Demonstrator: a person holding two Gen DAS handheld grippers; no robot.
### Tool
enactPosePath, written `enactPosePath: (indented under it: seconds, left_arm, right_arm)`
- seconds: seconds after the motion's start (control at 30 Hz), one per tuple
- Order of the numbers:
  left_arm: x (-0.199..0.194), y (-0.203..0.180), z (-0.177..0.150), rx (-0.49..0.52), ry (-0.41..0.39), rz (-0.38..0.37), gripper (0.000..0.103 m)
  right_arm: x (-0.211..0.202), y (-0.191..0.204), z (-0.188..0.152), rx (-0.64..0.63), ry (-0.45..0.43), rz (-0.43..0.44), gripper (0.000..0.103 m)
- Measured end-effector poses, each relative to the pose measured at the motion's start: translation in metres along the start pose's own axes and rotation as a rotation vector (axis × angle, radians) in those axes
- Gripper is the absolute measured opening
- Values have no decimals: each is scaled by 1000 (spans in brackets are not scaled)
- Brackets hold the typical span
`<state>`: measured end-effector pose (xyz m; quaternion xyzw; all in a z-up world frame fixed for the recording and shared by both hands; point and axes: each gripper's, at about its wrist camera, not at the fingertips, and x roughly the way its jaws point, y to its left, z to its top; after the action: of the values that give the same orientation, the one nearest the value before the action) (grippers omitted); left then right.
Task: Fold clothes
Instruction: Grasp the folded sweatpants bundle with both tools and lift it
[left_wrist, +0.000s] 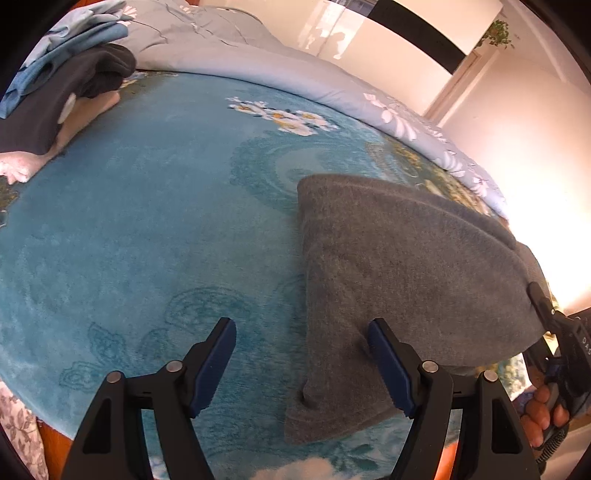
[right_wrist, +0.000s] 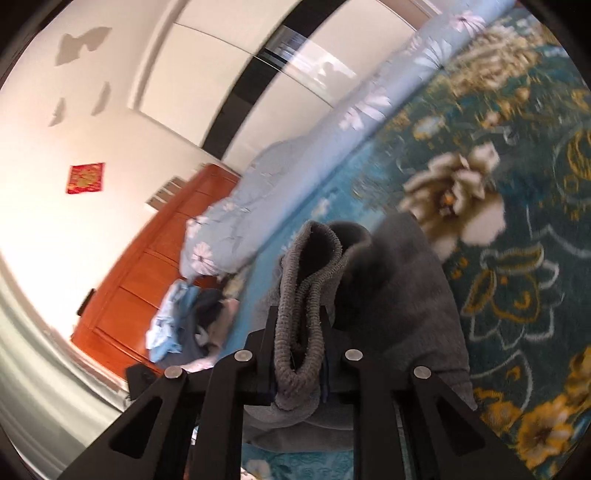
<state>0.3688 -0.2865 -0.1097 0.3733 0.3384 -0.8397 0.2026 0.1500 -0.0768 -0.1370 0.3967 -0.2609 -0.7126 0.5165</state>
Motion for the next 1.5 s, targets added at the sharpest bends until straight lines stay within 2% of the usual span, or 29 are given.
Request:
enactPosePath:
  seconds: [0.1, 0.2, 0.3, 0.4, 0.47, 0.53, 0.6, 0.67, 0.73, 0.8, 0.87, 0.97, 1.1, 1.13, 1.17, 1.2, 1.3, 1.4, 1.5]
  left_arm:
    - [-2, -9, -1, 27, -11, -44, 80]
    - [7, -16, -3, 60, 13, -35, 80]
    - [13, -14, -2, 40, 40, -39, 80]
    - [2, -11, 4, 22, 16, -73, 80]
    - [-10, -15, 13, 46, -29, -81, 80]
    - [-19, -24, 23, 82, -70, -95, 80]
    - [-20, -38, 31, 120, -94, -111, 80]
    - [-12, -52, 31, 164, -79, -132, 80]
    - [-1, -65, 28, 211, -52, -150, 80]
    - [13, -75, 21, 261, -22, -131, 80]
    - [24, -77, 16, 303, -20, -81, 80]
    - [27, -77, 13, 332, -20, -73, 80]
    - [7, -71, 19, 306, -87, -102, 80]
    - [4, -66, 22, 295, -107, -96, 81]
    - [3, -60, 24, 274, -117, -86, 84]
    - [7, -51, 26, 240, -112, -71, 85]
    - [27, -20, 28, 100, -42, -100, 87]
    - [51, 1, 23, -10, 63, -191, 87]
    - [64, 11, 22, -86, 106, -260, 87]
  right_arm:
    - [-14, -15, 1, 11, -25, -65, 17]
    - [-8, -47, -12, 95, 23, -161, 17]
    - [-7, -55, -19, 100, 32, -157, 18]
    - [-15, -47, -11, 63, 33, -161, 25]
    - [-24, -33, -5, -11, 1, -228, 30]
    - [-32, -17, 2, -89, -39, -307, 31]
    - [-36, 0, 8, -149, -88, -350, 31]
    - [-36, 13, 11, -206, -96, -326, 32]
    - [-26, 16, 9, -236, -38, -292, 34]
    - [-13, 13, 3, -251, 38, -267, 34]
    - [-3, 1, -4, -229, 80, -285, 34]
    - [5, -18, -8, -163, 116, -281, 34]
    - [-16, -9, -4, -182, 30, -207, 36]
    - [-24, -8, -2, -190, -5, -196, 45]
    - [-30, -11, -1, -183, -32, -193, 59]
    - [-36, -18, 0, -165, -52, -197, 64]
    - [-32, -52, 1, -40, 2, -221, 66]
    - [-17, -80, -5, 72, 98, -145, 66]
    - [-7, -88, -2, 101, 114, -110, 66]
